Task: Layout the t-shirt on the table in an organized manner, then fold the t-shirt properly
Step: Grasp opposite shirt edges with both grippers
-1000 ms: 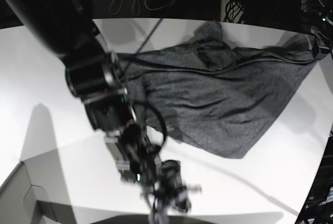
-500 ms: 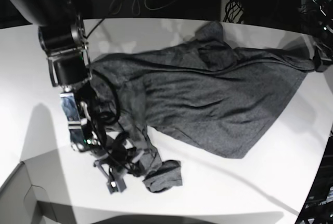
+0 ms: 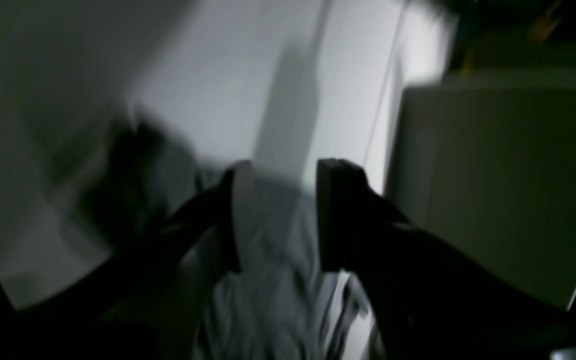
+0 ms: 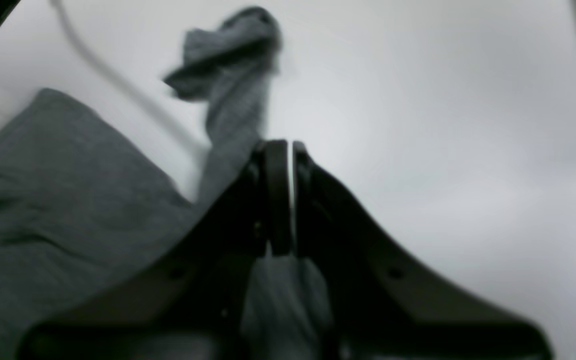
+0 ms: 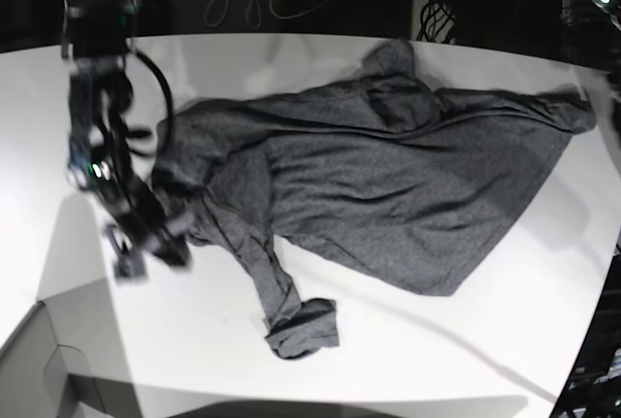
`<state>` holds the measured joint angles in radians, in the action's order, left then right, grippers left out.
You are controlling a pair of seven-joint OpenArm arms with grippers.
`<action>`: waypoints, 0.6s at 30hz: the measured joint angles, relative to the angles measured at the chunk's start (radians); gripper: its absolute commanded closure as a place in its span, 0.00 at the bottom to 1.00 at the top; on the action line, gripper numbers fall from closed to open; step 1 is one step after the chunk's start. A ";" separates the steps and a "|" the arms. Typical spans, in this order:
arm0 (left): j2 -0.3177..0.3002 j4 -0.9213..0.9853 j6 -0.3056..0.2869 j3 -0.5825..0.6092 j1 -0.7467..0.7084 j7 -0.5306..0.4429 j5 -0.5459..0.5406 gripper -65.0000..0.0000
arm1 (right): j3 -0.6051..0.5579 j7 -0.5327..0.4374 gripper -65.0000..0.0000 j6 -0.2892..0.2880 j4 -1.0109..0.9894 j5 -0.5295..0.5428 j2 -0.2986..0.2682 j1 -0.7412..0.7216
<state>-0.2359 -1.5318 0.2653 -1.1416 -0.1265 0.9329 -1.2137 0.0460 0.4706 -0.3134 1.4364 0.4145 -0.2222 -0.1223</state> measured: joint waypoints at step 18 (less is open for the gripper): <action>-0.014 0.691 0.033 1.015 0.743 -0.225 0.241 1.00 | 0.252 -0.017 1.00 0.002 0.250 -0.004 0.047 0.418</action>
<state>-0.2497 -0.8410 0.2985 -0.1265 0.6167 0.7082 -0.9730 0.2977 0.4534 -0.3119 1.6867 0.4103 -0.1749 0.2962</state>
